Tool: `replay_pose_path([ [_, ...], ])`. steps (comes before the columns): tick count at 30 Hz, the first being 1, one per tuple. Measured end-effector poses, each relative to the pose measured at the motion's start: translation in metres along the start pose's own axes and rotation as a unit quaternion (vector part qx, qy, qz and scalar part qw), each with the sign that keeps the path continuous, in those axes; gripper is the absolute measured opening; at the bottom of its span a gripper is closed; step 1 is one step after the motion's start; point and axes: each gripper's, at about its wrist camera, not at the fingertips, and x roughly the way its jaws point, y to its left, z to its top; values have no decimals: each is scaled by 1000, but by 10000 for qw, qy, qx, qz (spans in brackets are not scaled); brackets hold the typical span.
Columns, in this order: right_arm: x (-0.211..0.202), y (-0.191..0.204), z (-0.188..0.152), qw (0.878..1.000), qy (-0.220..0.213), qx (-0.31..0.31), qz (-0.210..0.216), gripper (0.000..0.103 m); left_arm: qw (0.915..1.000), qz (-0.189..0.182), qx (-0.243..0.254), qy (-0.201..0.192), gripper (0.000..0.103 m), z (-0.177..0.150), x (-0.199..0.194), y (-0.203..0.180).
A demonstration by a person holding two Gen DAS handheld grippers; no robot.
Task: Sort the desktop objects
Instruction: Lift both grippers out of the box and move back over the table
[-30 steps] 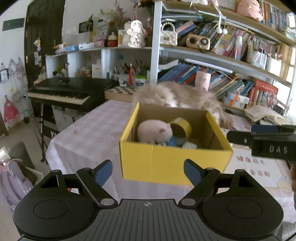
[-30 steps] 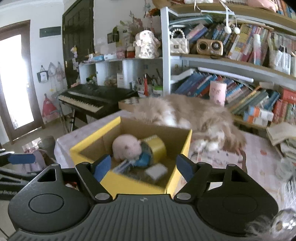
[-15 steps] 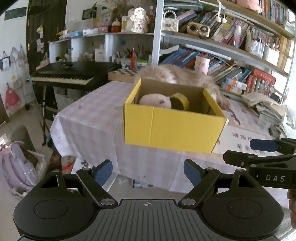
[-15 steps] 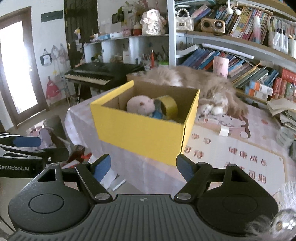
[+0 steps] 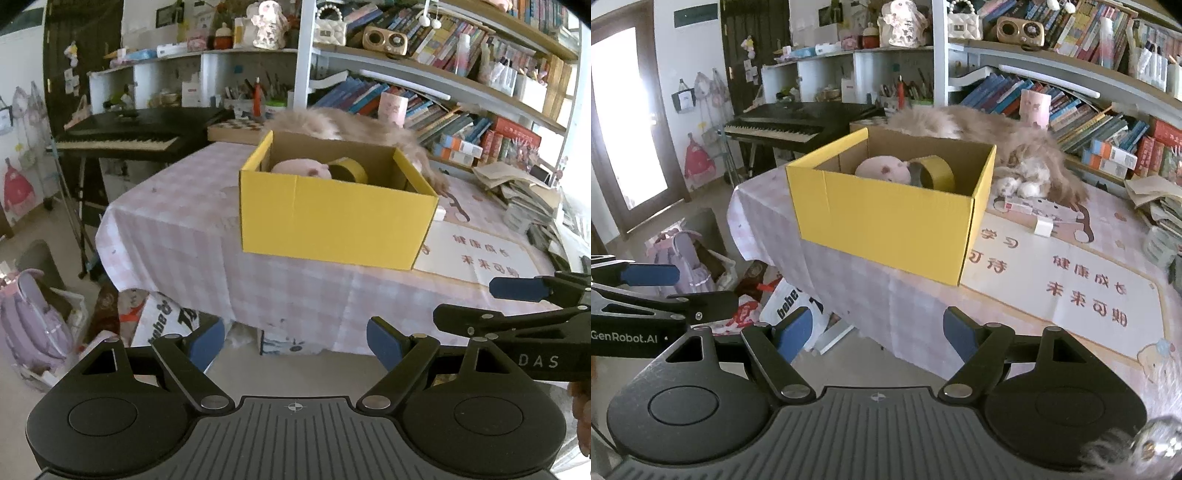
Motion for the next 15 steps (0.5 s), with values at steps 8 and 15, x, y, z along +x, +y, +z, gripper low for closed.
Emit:
replay_pose_path([
  [8, -5, -4, -11, 9998, 138, 85, -145, 76, 9998, -170, 79, 119, 87, -8, 4, -8],
  [15, -8, -13, -17, 9991, 183, 217, -320, 77, 9989, -349, 223, 213, 87, -6, 12, -16],
])
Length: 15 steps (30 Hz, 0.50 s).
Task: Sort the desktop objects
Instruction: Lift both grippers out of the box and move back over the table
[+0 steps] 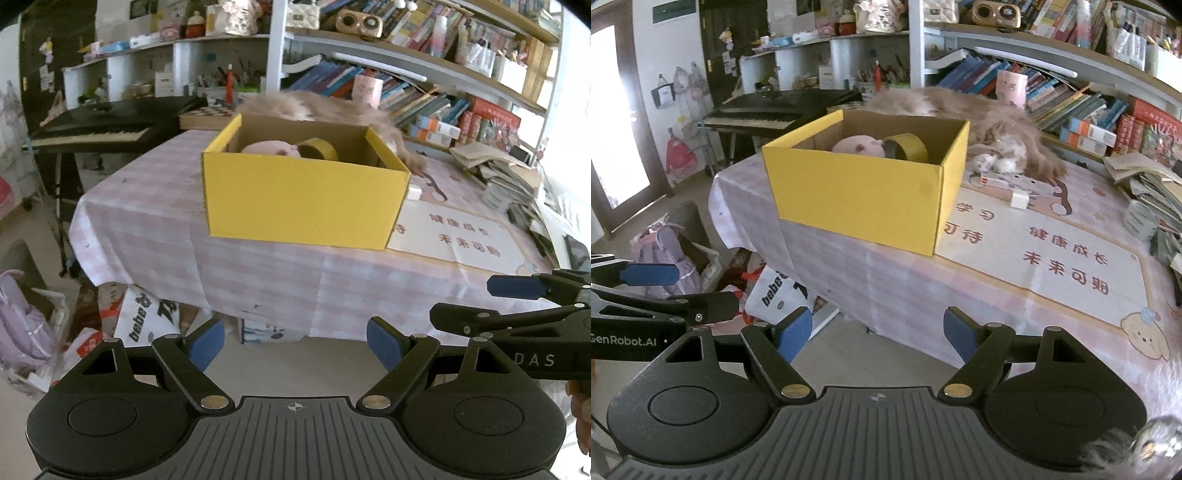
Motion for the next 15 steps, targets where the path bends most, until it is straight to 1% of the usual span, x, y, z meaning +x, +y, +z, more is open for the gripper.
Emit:
replay_pose_path([
  [10, -5, -17, -6, 9992, 58, 250, -292, 78, 9990, -315, 310, 95, 87, 6, 11, -16],
  [15, -5, -26, -9, 9985, 72, 343, -417, 78, 9982, -447, 379, 126, 87, 7, 16, -26],
])
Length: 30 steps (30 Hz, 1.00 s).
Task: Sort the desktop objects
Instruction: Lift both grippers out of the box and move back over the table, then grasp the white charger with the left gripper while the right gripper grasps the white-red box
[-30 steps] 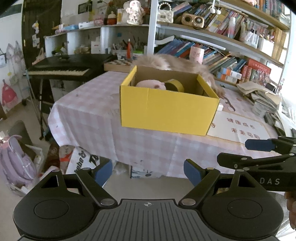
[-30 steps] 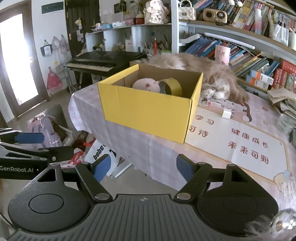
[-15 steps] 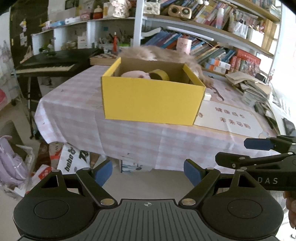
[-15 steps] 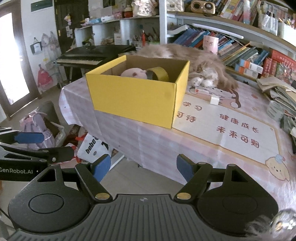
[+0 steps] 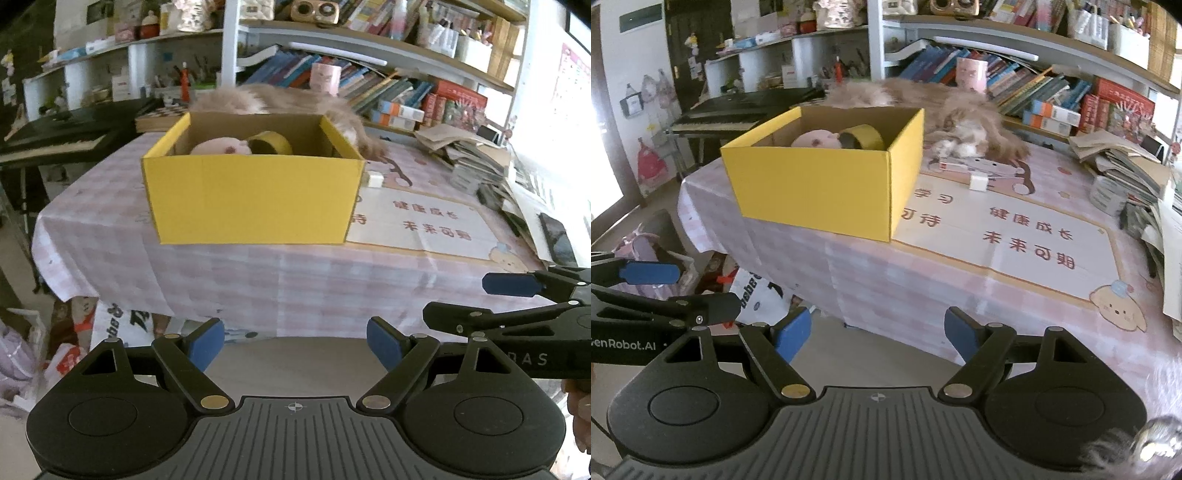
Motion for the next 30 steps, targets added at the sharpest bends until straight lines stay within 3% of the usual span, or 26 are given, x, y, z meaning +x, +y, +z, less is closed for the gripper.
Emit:
replay_pose_path([
  [9, -1, -23, -1, 9997, 16, 192, -179, 78, 9996, -202, 173, 81, 87, 7, 15, -20],
  [20, -2, -73, -2, 9967, 41, 601, -547, 78, 9970, -580, 502, 118, 87, 32, 45, -65],
  [30, 9, -120, 5, 9939, 94, 863, -684, 78, 9951, -691, 673, 238, 87, 51, 77, -102],
])
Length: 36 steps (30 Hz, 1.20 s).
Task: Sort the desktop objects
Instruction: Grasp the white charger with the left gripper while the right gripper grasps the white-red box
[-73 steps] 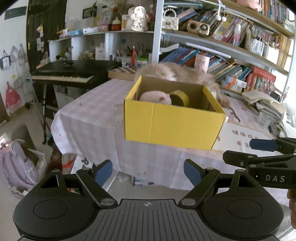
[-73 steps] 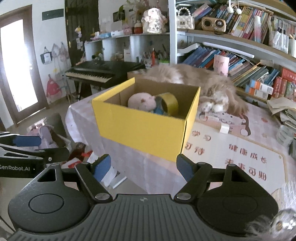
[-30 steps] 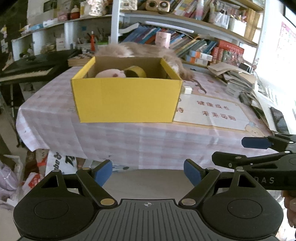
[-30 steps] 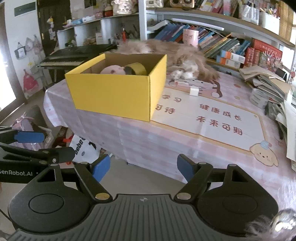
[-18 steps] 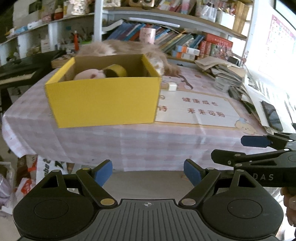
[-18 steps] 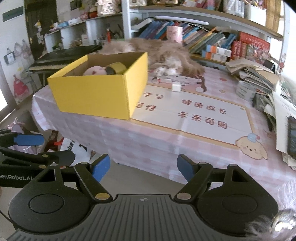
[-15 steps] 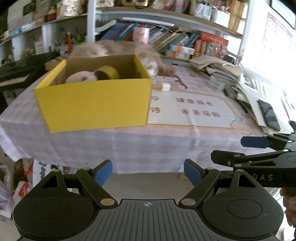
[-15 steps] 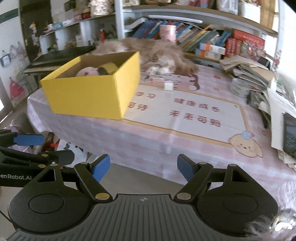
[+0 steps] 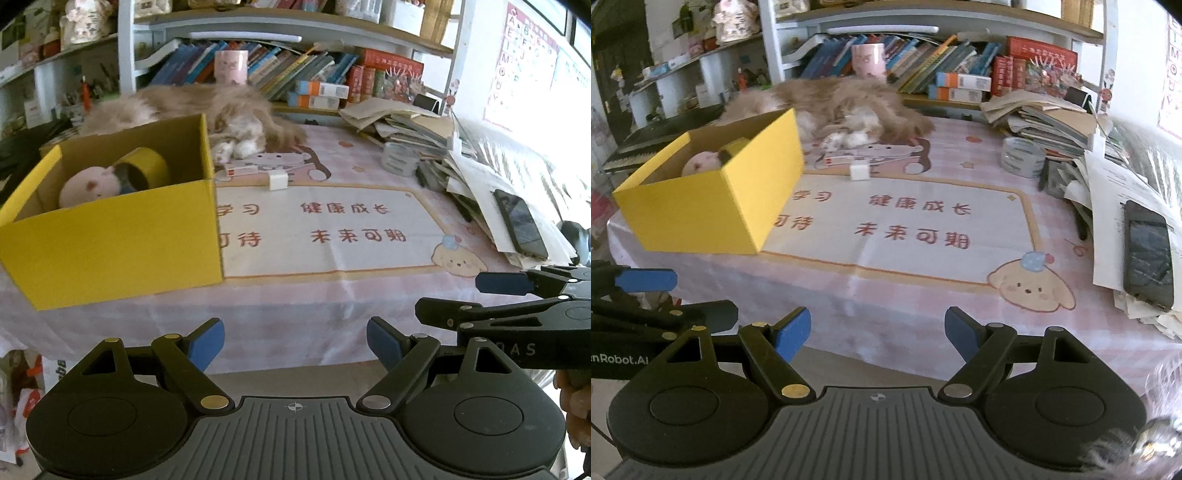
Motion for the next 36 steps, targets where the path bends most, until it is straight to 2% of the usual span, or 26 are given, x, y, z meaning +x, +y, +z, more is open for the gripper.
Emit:
replay_pose_path([
  [17, 51, -72, 58, 10000, 35, 36, -61, 78, 9999, 3, -79, 94, 86, 47, 68, -39],
  [36, 111, -127, 134, 9981, -135, -365, 471, 78, 9954, 760, -577, 38, 85, 98, 132, -61],
])
